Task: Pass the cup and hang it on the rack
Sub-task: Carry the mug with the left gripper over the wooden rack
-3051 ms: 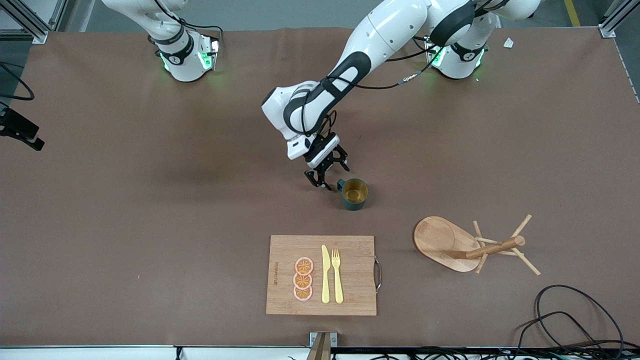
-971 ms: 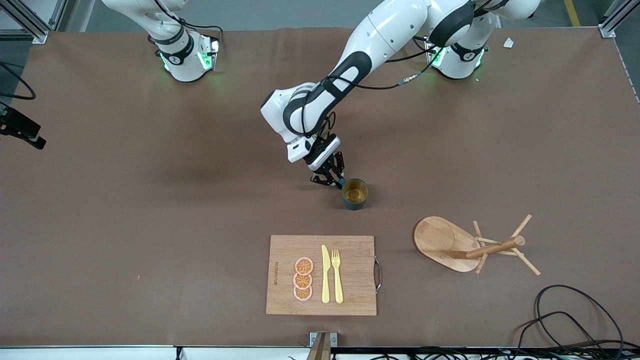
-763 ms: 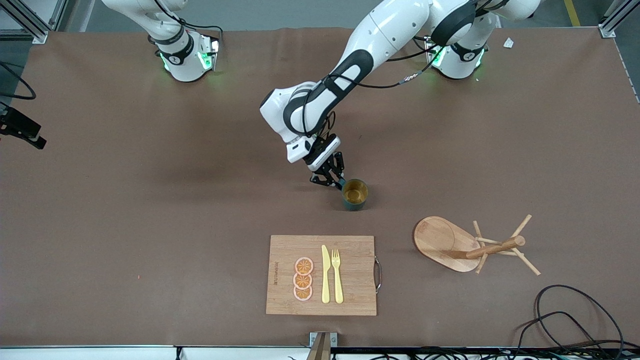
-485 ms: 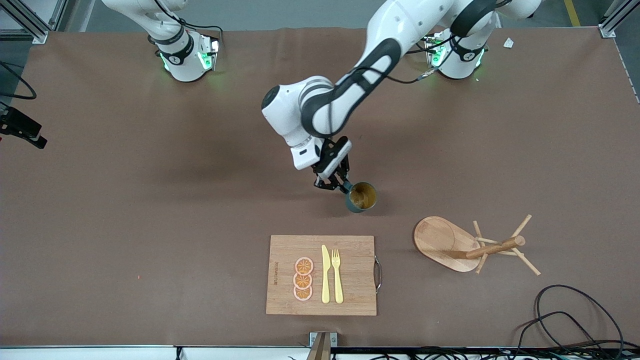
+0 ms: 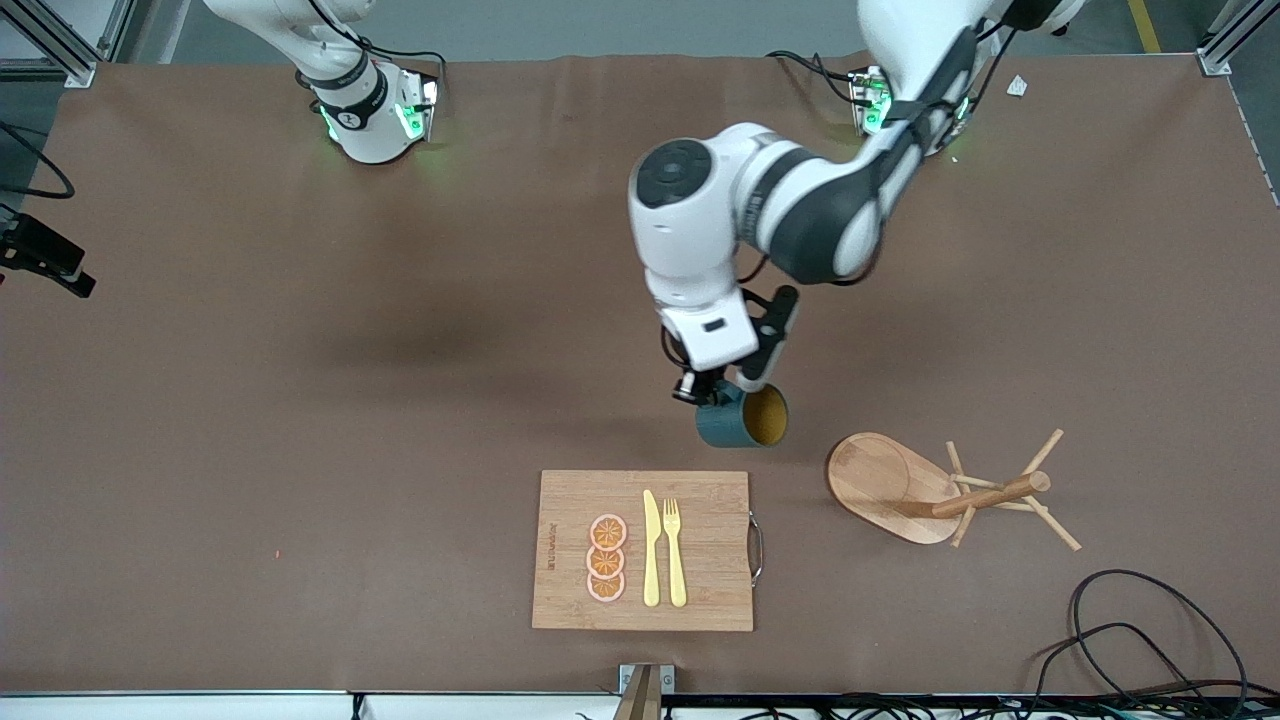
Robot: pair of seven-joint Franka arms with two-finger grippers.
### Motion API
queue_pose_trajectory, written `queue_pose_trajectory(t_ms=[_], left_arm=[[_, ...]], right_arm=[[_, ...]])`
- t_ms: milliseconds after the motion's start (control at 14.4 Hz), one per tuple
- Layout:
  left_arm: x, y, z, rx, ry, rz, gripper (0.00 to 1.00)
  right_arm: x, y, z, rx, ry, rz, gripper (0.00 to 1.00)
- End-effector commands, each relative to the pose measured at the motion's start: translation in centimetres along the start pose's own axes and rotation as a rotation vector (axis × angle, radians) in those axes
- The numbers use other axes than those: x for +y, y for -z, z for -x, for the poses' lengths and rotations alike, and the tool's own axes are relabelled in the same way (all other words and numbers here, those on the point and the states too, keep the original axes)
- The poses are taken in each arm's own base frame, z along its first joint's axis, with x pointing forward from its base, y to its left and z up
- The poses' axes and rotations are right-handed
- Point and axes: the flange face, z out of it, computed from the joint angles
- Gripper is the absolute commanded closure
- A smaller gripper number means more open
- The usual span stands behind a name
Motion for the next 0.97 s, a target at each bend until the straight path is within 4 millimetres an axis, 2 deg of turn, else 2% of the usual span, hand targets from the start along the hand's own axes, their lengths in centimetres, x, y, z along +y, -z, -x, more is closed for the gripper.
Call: queue_pose_trajectory(t_ms=[0, 69, 139, 277, 416, 555, 624, 693, 832, 901], left_arm=[[0.7, 2.9, -6.2, -0.161, 0.095, 0.001, 0.99], [0.9, 3.8, -8.6, -0.234, 0.119, -0.003, 0.99], [1.2, 4.7, -11.9, -0.313, 0.163, -0.001, 0.98], [1.3, 5.5, -16.7, -0.442, 0.255, -0.008, 0.98], [1.3, 5.2, -21.3, -0.551, 0.368, -0.018, 0.97], [1.1, 5.0, -25.2, -0.634, 0.43, -0.011, 0.92], [1.0, 4.9, -27.3, -0.688, 0.468, -0.001, 0.97], [0.8, 4.9, -29.0, -0.73, 0.469, 0.017, 1.0], [0.4, 4.7, -30.4, -0.826, 0.432, 0.027, 1.0], [0.0, 4.6, -31.7, -0.84, 0.447, 0.023, 1.0]], right_arm=[[0.1, 0.3, 0.8, 0.0, 0.011, 0.013, 0.0], [0.1, 0.3, 0.8, 0.0, 0.011, 0.013, 0.0], [0.1, 0.3, 0.8, 0.0, 0.011, 0.013, 0.0], [0.1, 0.3, 0.8, 0.0, 0.011, 0.013, 0.0], [0.1, 0.3, 0.8, 0.0, 0.011, 0.013, 0.0], [0.1, 0.3, 0.8, 0.0, 0.011, 0.013, 0.0], [0.1, 0.3, 0.8, 0.0, 0.011, 0.013, 0.0], [0.0, 0.3, 0.8, 0.0, 0.012, 0.013, 0.0], [0.1, 0.3, 0.8, 0.0, 0.011, 0.013, 0.0], [0.1, 0.3, 0.8, 0.0, 0.011, 0.013, 0.0]])
